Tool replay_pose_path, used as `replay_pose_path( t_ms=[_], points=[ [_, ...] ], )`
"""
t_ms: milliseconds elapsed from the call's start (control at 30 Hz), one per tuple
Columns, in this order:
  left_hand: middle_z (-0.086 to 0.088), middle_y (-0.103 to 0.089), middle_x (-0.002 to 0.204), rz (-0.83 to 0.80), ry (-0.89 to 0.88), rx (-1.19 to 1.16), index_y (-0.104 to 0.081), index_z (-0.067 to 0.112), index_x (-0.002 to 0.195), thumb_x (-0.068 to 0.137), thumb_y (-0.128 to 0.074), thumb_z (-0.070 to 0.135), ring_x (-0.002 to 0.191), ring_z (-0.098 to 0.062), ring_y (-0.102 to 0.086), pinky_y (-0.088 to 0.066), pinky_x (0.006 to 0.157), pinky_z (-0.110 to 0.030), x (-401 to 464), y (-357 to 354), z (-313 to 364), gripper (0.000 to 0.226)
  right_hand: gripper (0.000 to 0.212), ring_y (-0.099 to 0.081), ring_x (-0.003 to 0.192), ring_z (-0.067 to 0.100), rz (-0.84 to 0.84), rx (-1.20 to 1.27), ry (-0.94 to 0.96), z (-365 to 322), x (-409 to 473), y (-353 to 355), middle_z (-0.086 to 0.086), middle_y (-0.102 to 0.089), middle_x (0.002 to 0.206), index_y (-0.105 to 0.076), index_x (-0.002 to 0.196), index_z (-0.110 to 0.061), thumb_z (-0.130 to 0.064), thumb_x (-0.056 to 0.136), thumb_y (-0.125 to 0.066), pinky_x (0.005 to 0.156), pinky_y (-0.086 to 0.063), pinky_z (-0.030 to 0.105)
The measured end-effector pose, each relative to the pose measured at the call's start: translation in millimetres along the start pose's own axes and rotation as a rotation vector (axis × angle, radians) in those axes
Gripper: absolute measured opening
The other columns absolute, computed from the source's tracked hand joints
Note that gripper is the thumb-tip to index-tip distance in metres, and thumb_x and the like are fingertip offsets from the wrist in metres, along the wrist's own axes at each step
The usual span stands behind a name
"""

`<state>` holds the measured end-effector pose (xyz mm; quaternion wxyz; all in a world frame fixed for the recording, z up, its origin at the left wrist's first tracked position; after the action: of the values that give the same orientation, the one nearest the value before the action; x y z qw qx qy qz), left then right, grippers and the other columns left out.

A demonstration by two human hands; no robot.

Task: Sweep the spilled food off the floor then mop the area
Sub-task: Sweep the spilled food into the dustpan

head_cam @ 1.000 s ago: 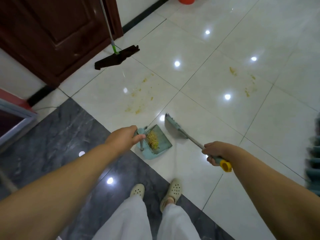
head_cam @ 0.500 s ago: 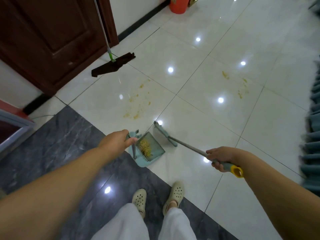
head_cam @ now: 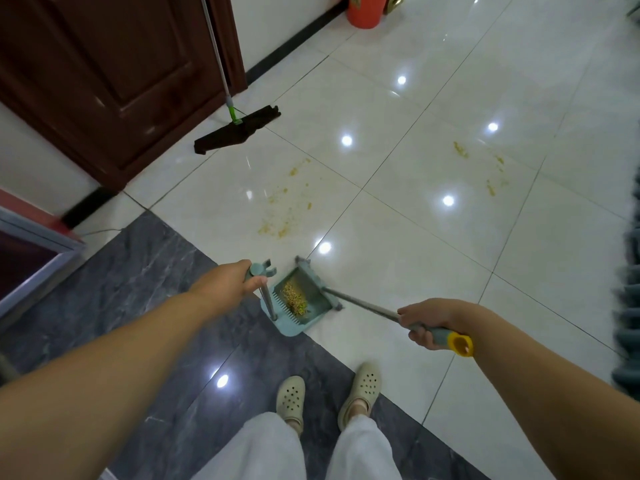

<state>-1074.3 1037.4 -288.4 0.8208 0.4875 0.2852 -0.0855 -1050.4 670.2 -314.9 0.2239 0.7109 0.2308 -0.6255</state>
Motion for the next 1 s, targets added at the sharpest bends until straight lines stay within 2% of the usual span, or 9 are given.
replay_pose_path(
  t_ms=[100,233,367,467,567,633,733,833,1000],
  points=[
    [-0.004,-0.058,0.087,-0.024,0.014,-0.010,-0.049,0.017,0.089,0.093,-0.044,0.051,0.081,-0.021,-0.056,-0.045,0.072,-0.035,-3,2,-6,0.035,0.033,-0.036,0.037,0.009,-0.023,-0.047,0.016,1,-11,-2,0.004,-0.043,0.050,-0.047,0.126,-0.017,-0.009,0.094,-0.049,0.034,-0.036,0.014],
    [-0.003,-0.055,0.076,0.047,0.025,0.011,-0.042,0.021,0.073,0.091,-0.044,0.056,0.069,-0.019,-0.051,-0.037,0.060,-0.032,-11,6,-12,0.039,0.034,-0.035,0.040,0.009,0.021,-0.053,0.056,-6,-13,-6,0.006,-0.042,0.055,-0.050,0.127,-0.021,-0.009,0.095,-0.049,0.035,-0.035,0.014],
    [-0.001,-0.057,0.075,0.080,0.044,0.017,-0.048,0.022,0.076,0.090,-0.045,0.057,0.070,-0.017,-0.054,-0.039,0.058,-0.031,-23,8,-28,0.037,0.025,-0.036,0.041,0.011,0.135,-0.094,0.094,-19,-7,-6,0.007,-0.043,0.061,-0.048,0.116,-0.022,-0.008,0.096,-0.049,0.035,-0.035,0.013],
    [0.007,-0.049,0.067,0.098,0.048,0.007,-0.041,0.029,0.068,0.091,-0.046,0.054,0.061,-0.009,-0.046,-0.030,0.050,-0.026,-32,14,-40,0.034,0.018,-0.037,0.047,0.013,0.190,-0.124,0.111,-26,3,-7,0.008,-0.044,0.065,-0.053,0.108,-0.018,-0.006,0.095,-0.049,0.038,-0.036,0.013],
    [0.016,-0.042,0.064,0.116,0.057,-0.023,-0.036,0.033,0.066,0.092,-0.048,0.049,0.057,0.000,-0.039,-0.026,0.048,-0.023,-41,16,-46,0.033,0.011,-0.040,0.047,0.016,0.222,-0.167,0.105,-26,16,-15,0.010,-0.045,0.068,-0.052,0.102,-0.011,-0.004,0.094,-0.050,0.038,-0.037,0.015],
    [0.015,-0.044,0.067,0.098,0.058,-0.024,-0.039,0.033,0.074,0.093,-0.048,0.047,0.061,-0.005,-0.044,-0.028,0.050,-0.024,-42,13,-47,0.025,0.015,-0.042,0.048,0.017,0.198,-0.174,0.087,-24,25,-26,0.011,-0.046,0.068,-0.052,0.109,-0.005,-0.005,0.093,-0.051,0.038,-0.037,0.016],
    [0.008,-0.048,0.076,0.068,0.058,0.001,-0.043,0.030,0.087,0.093,-0.047,0.048,0.072,-0.014,-0.048,-0.032,0.056,-0.027,-42,9,-50,0.020,0.022,-0.043,0.045,0.016,0.135,-0.157,0.029,-15,30,-45,0.010,-0.047,0.065,-0.051,0.114,-0.006,-0.008,0.093,-0.055,0.038,-0.038,0.017],
    [0.007,-0.049,0.076,0.084,0.065,-0.005,-0.043,0.029,0.088,0.092,-0.047,0.049,0.072,-0.014,-0.049,-0.031,0.053,-0.026,-43,10,-53,0.021,0.016,-0.040,0.036,0.012,0.039,-0.085,0.008,-9,22,-59,0.006,-0.045,0.053,-0.051,0.108,-0.010,-0.007,0.092,-0.053,0.036,-0.036,0.014],
    [0.008,-0.047,0.072,0.091,0.078,0.012,-0.041,0.030,0.082,0.092,-0.047,0.051,0.071,-0.014,-0.047,-0.028,0.051,-0.023,-46,12,-52,0.024,0.023,-0.037,0.042,0.010,-0.025,-0.066,0.038,-10,0,-60,0.005,-0.046,0.050,-0.056,0.114,-0.014,-0.010,0.091,-0.054,0.036,-0.038,0.015]
  ],
)
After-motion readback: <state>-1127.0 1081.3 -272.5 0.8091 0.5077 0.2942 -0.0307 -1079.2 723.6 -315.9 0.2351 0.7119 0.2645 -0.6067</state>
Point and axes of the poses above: each hand's wrist, its own x-axis towards the middle knuckle, its own y-axis out of the back of the hand, z = x × y, the point moved 10 cm from there along x, towards the middle knuckle
